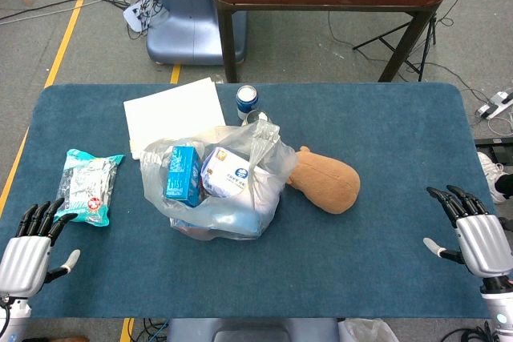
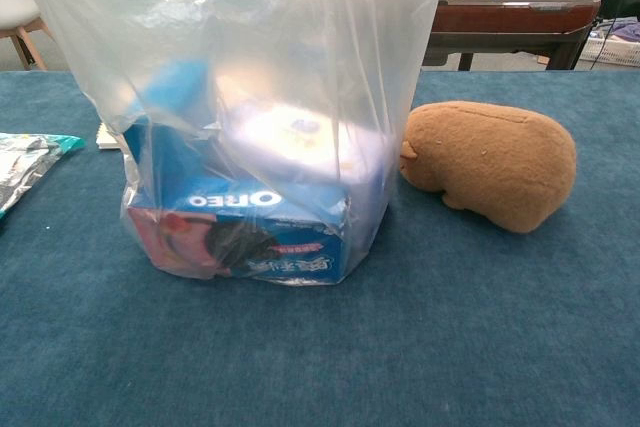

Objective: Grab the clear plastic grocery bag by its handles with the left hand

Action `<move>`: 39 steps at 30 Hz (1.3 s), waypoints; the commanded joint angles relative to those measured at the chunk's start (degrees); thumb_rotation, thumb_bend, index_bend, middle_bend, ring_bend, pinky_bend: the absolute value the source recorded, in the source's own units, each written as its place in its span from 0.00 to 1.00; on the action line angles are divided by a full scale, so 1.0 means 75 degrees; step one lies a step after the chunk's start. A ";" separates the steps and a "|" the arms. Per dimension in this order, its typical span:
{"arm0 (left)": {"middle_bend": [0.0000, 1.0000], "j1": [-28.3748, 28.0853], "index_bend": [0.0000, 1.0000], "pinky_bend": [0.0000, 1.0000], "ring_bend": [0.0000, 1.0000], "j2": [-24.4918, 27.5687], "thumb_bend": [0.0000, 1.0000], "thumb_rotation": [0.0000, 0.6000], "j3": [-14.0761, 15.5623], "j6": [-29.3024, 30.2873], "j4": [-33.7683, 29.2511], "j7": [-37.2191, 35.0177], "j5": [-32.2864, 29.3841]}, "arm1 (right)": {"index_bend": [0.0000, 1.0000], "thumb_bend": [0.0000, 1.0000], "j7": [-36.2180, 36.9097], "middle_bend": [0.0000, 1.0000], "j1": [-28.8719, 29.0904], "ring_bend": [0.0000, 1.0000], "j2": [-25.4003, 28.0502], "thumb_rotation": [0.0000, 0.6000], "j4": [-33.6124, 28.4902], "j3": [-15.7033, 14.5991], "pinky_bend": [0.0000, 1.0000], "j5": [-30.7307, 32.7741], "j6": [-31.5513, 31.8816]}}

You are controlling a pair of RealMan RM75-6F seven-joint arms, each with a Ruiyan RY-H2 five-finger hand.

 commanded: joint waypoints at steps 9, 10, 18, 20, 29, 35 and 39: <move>0.06 -0.0166 0.23 0.00 0.03 0.0258 0.25 1.00 0.0034 -0.0333 -0.0131 -0.0730 0.0040 | 0.15 0.10 0.0064 0.26 -0.0011 0.12 0.0142 1.00 -0.0043 0.0059 0.21 -0.0016 0.0092; 0.06 -0.0207 0.23 0.00 0.03 0.0315 0.25 1.00 0.0027 -0.0389 -0.0136 -0.0892 0.0054 | 0.15 0.10 0.0055 0.26 -0.0011 0.12 0.0167 1.00 -0.0063 0.0071 0.21 -0.0022 0.0110; 0.06 -0.0784 0.18 0.00 0.03 0.0971 0.25 1.00 -0.0128 -0.0931 -0.0335 -0.2893 0.0437 | 0.15 0.10 0.0006 0.26 -0.0033 0.12 0.0336 1.00 -0.0240 0.0118 0.21 -0.0037 0.0199; 0.06 -0.0985 0.16 0.00 0.03 0.1158 0.25 1.00 -0.0186 -0.1083 -0.0386 -0.3398 0.0570 | 0.15 0.10 -0.0021 0.26 -0.0041 0.12 0.0354 1.00 -0.0278 0.0117 0.21 -0.0046 0.0210; 0.06 -0.1823 0.13 0.00 0.03 0.1807 0.25 1.00 -0.0368 -0.1736 -0.0857 -0.5343 0.0986 | 0.15 0.10 -0.0040 0.26 -0.0059 0.12 0.0379 1.00 -0.0322 0.0120 0.21 0.0010 0.0182; 0.06 -0.2314 0.12 0.00 0.03 0.1985 0.25 1.00 -0.0470 -0.2103 -0.1034 -0.6183 0.1120 | 0.15 0.10 -0.0025 0.26 -0.0064 0.12 0.0353 1.00 -0.0281 0.0123 0.21 0.0066 0.0143; 0.06 -0.2679 0.12 0.00 0.03 0.2062 0.25 1.00 -0.0543 -0.2322 -0.1204 -0.6844 0.1263 | 0.15 0.10 -0.0019 0.26 -0.0062 0.12 0.0340 1.00 -0.0259 0.0125 0.21 0.0102 0.0108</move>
